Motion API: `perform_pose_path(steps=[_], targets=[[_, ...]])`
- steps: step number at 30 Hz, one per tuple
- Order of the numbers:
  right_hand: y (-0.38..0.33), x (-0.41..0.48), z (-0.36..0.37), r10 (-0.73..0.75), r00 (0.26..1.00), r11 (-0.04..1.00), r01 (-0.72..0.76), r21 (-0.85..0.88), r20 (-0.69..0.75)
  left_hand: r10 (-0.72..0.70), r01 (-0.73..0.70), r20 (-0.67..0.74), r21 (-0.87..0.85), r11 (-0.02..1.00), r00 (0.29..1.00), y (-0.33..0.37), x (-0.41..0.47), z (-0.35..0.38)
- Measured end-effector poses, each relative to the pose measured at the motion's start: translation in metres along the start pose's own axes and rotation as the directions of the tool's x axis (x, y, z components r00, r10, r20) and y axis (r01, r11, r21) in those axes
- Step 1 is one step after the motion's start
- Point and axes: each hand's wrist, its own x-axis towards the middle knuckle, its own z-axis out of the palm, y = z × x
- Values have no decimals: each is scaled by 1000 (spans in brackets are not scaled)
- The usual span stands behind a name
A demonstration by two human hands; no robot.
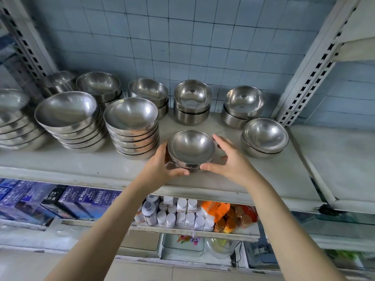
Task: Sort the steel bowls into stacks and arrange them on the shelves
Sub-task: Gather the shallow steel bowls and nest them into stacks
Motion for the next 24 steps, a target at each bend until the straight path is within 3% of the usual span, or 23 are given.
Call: perform_pose_path(steps=[2, 4, 7, 9, 13, 17, 21, 24], targets=[[2, 1, -17, -13, 998, 999, 11, -34, -58, 9, -9, -2, 14, 1000, 1000, 0, -1, 1], [13, 5, -40, -32, 967, 990, -3, -139, -252, 10, -9, -19, 35, 999, 1000, 2, -3, 3], [39, 16, -72, 90, 875, 911, -265, -315, -476, 30, -24, -66, 89, 996, 997, 7, 0, 8], [52, 21, -82, 220, 859, 844, -405, -351, -463, 27, -19, -95, 88, 996, 995, 12, 5, 11], [61, 23, -94, 254, 828, 812, -463, -354, -499, 27, -18, -110, 82, 996, 994, 10, 12, 14], [68, 21, -100, 241, 881, 859, -389, -332, -408, -14, 19, -112, 39, 999, 994, 5, 12, 12], [64, 16, -98, 184, 893, 883, -334, -329, -411, -28, 31, -116, 25, 999, 993, 5, 11, 12], [60, 14, -93, 182, 880, 931, -298, -212, -438, -32, 32, -110, 1, 999, 993, 3, 11, 13]])
